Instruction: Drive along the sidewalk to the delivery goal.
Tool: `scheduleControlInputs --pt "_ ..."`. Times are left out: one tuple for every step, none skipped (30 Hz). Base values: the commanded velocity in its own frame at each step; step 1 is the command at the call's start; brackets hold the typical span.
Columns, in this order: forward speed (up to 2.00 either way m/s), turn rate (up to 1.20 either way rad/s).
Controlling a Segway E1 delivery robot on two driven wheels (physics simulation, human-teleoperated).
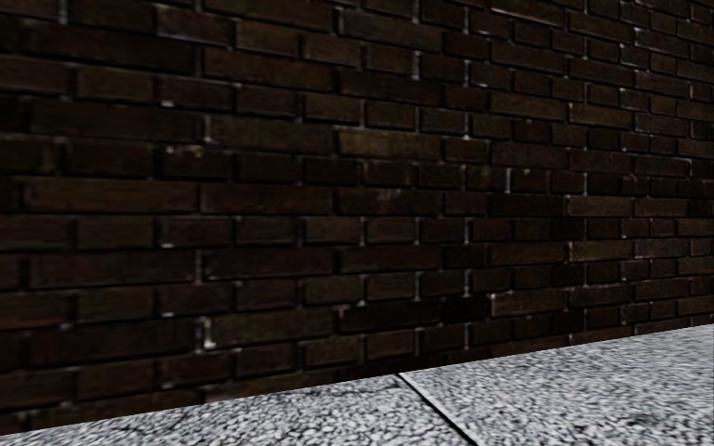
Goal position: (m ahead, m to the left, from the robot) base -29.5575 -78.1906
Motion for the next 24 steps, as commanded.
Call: scheduleControlInputs --pt "0.0 0.0" --pt "0.0 0.0" --pt "0.0 0.0" --pt "0.0 0.0" --pt "0.0 0.0" --pt "0.0 0.0" --pt "0.0 0.0" --pt "0.0 0.0" --pt "0.0 0.0" --pt "0.0 0.0" --pt "0.0 0.0" --pt "0.0 0.0" --pt "0.0 0.0" --pt "0.0 0.0" --pt "0.0 0.0" --pt "0.0 0.0" --pt "0.0 0.0" --pt "0.0 0.0" --pt "0.0 0.0" --pt "0.0 0.0" --pt "0.0 0.0" --pt "0.0 0.0" --pt "0.0 0.0" --pt "0.0 0.0"
